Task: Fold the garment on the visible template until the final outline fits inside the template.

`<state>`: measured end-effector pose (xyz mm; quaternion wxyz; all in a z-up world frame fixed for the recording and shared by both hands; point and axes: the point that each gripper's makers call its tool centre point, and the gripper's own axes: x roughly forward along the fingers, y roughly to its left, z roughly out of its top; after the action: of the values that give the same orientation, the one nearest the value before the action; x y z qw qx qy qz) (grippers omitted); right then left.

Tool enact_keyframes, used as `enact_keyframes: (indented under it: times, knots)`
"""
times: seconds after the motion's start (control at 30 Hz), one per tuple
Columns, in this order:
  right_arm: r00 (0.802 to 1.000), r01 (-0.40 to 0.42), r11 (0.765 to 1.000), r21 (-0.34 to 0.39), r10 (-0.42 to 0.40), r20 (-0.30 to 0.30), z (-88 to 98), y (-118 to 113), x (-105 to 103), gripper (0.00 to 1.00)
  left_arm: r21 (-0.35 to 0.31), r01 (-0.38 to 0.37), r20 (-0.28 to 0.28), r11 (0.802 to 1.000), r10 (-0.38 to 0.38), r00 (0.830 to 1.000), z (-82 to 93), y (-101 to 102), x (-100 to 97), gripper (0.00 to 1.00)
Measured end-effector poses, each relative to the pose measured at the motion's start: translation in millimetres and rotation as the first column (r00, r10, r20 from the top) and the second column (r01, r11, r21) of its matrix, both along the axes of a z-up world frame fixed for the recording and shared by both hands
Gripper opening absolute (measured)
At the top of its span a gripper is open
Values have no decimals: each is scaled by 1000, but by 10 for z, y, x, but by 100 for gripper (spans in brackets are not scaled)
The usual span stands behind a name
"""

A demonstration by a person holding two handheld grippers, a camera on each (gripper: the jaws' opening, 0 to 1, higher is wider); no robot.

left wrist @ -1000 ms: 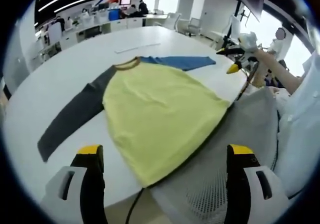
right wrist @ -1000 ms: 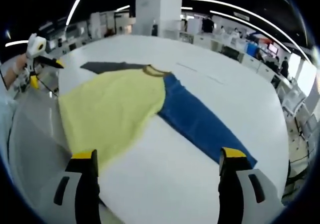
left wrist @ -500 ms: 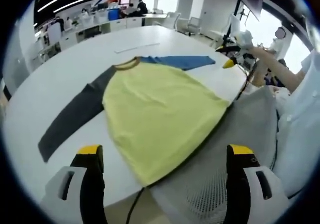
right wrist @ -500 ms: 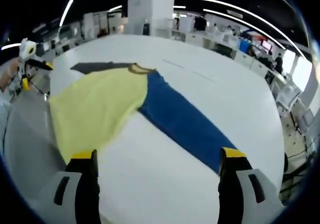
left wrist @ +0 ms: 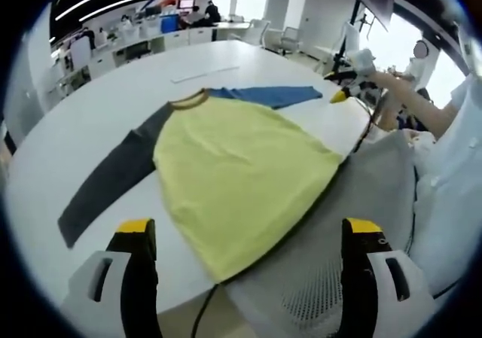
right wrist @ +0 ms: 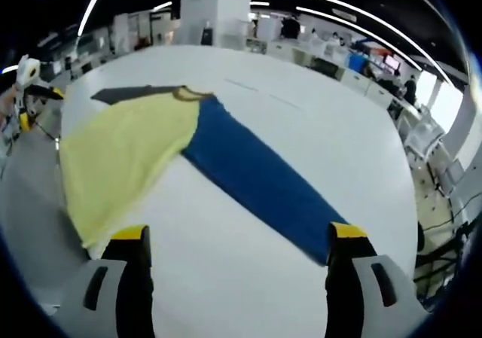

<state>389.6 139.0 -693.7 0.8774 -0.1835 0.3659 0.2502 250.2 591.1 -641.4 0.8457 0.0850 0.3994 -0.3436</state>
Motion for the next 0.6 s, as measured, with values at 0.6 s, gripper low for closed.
enact_keyframes:
  times: [0.6]
  knots:
    - [996, 86, 996, 7, -86, 15, -26, -355, 227, 82, 18, -9, -11, 1000, 10, 1000, -15, 6, -35, 99]
